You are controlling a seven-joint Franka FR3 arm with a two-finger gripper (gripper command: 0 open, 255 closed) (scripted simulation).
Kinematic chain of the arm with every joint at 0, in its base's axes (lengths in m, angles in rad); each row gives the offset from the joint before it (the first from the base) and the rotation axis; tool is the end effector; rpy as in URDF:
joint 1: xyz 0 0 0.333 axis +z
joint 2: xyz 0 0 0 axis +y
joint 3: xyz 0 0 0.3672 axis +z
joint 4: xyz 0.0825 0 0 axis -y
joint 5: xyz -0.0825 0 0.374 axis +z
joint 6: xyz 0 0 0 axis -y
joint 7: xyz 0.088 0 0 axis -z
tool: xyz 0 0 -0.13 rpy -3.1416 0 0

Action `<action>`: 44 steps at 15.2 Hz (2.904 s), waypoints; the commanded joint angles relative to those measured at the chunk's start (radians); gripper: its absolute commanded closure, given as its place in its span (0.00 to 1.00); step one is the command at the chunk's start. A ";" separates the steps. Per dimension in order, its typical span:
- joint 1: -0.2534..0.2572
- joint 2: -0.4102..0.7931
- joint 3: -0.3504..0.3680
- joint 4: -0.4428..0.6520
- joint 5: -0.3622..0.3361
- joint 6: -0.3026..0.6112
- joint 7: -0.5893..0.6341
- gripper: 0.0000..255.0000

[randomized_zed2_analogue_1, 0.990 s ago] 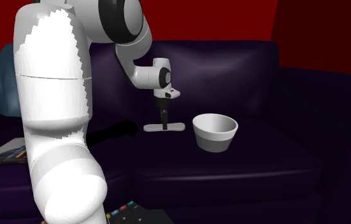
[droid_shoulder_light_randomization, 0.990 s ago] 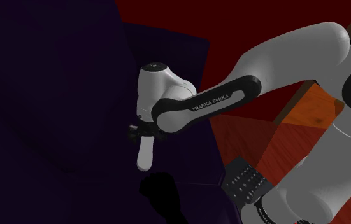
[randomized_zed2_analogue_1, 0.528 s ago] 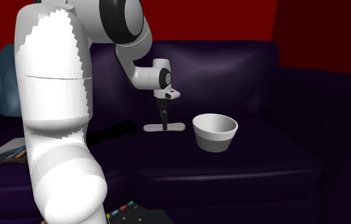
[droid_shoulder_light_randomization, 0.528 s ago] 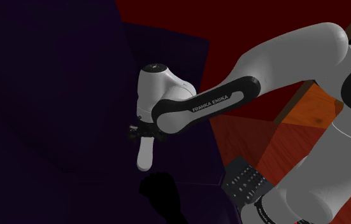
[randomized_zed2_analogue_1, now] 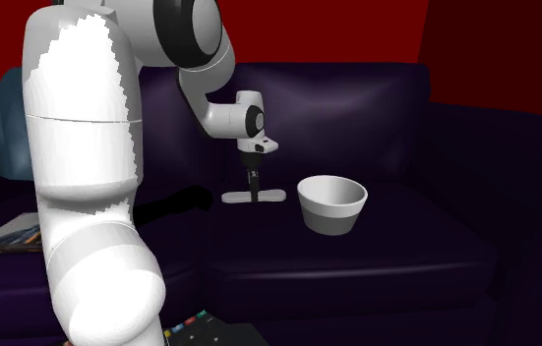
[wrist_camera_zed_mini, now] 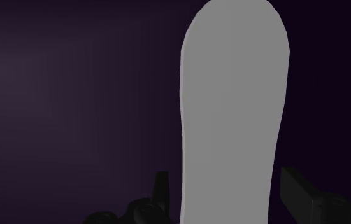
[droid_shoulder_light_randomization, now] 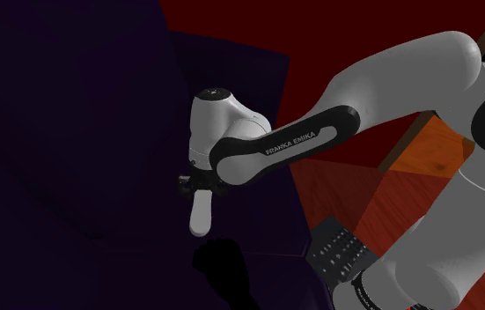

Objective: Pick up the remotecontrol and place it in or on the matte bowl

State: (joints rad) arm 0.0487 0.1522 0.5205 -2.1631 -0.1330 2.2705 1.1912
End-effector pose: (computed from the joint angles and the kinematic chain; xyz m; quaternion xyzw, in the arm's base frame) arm 0.4691 0.2870 0.3676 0.9637 -0.2663 0.0028 0.0164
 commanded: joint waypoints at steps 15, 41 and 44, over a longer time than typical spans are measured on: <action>-0.012 -0.101 0.010 0.076 0.072 -0.160 -0.054 1.00; -0.066 -0.225 -0.050 0.246 0.138 -0.435 -0.202 1.00; -0.100 -0.242 -0.091 0.229 0.141 -0.433 -0.278 1.00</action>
State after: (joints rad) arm -0.0415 -0.0788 0.4419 -1.9229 0.0042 1.8359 0.9388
